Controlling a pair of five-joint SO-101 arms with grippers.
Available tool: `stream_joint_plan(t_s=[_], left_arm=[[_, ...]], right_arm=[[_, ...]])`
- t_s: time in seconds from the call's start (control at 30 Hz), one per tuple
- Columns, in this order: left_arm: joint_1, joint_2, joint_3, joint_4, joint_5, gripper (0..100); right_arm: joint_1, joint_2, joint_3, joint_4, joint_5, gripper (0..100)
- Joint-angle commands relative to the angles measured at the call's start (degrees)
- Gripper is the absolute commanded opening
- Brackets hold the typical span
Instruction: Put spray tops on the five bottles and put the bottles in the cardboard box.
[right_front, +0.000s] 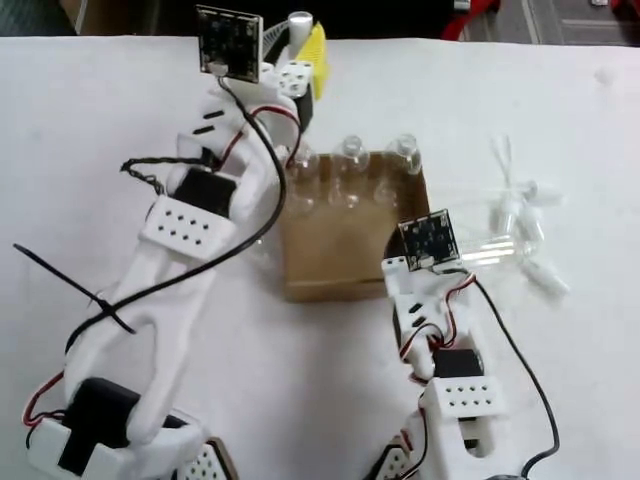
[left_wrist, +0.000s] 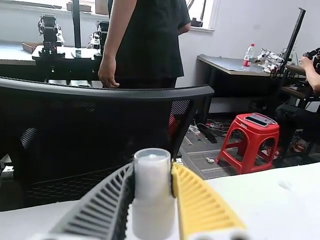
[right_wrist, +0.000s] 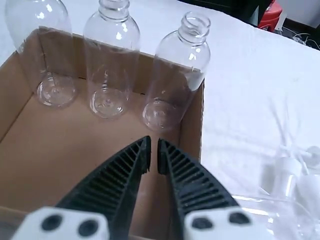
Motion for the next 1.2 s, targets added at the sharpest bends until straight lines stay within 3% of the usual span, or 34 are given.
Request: stream_joint_plan(t_s=[0.0,1.17], left_arm=[[-1.1,-0.92,-4.13,-1.05,0.79,2],[-0.57,4.53,-6.15,-1.05,1.23,2]], right_arm=[[-0.04,0.22,-0.35,-1.27,0.88,1.8],[-0.04,0.22,-0.35,-1.27,0.88,1.8]])
